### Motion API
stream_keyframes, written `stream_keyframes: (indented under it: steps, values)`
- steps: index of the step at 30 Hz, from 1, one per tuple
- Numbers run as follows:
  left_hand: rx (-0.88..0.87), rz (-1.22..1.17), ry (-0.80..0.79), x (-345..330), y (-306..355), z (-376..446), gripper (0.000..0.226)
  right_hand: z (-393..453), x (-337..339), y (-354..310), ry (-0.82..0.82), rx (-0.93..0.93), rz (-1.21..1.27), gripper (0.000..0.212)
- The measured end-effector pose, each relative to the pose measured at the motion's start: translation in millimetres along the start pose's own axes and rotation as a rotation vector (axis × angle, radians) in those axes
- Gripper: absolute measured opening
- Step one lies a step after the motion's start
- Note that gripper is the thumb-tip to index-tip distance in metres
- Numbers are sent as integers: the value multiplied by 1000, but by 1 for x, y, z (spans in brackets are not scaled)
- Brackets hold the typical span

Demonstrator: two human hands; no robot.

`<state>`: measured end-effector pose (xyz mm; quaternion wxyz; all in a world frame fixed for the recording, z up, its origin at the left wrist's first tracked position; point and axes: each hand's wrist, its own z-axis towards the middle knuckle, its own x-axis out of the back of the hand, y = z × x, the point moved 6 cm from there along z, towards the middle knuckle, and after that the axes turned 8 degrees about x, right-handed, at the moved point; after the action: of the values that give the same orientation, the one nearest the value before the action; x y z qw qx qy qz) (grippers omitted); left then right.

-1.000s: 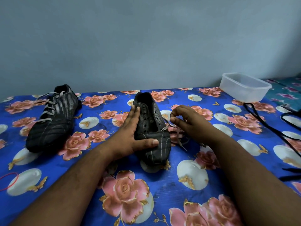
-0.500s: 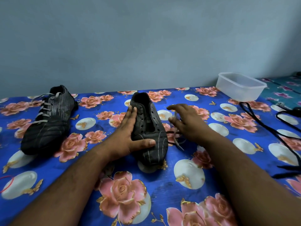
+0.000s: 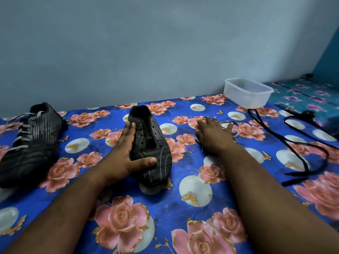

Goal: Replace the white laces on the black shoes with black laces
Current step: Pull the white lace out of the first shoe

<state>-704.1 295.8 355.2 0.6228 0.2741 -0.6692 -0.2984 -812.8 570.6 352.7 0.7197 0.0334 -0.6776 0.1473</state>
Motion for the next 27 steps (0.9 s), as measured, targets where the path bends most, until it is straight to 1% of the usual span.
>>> stream_keyframes:
  steps: [1,3,5,7,10,14,16,18,21,23,25,27]
  values:
    - [-1,-3,1,0,0,0,155,-1,3,-8,35,23,-1,49]
    - [-5,-9,2,0,-1,0,155,-3,3,-37,61,147,39,50]
    - [-6,-7,2,0,-2,0,155,-7,-7,-64,15,274,120,51]
    - [-6,-1,2,0,-2,1,155,-9,-19,-76,-73,328,181,52]
    - [-8,3,4,0,-2,1,154,-5,-21,-60,-101,276,150,53]
    - [-13,5,-1,-1,-3,2,154,2,-9,-17,-28,107,91,48]
    - [-14,5,0,0,-5,2,154,2,-4,-14,23,92,75,47]
    - [-9,6,-1,1,-5,2,154,2,-2,-31,66,169,81,48]
    - [0,-2,8,1,-5,-1,151,-3,-4,-68,106,347,258,46]
    - [-1,-10,33,1,-2,-6,150,-9,-5,-88,98,423,343,42]
    - [13,-17,47,1,2,-8,147,-14,-5,-97,96,445,379,41]
    - [27,-8,48,2,6,-11,142,-18,-2,-97,121,424,426,40]
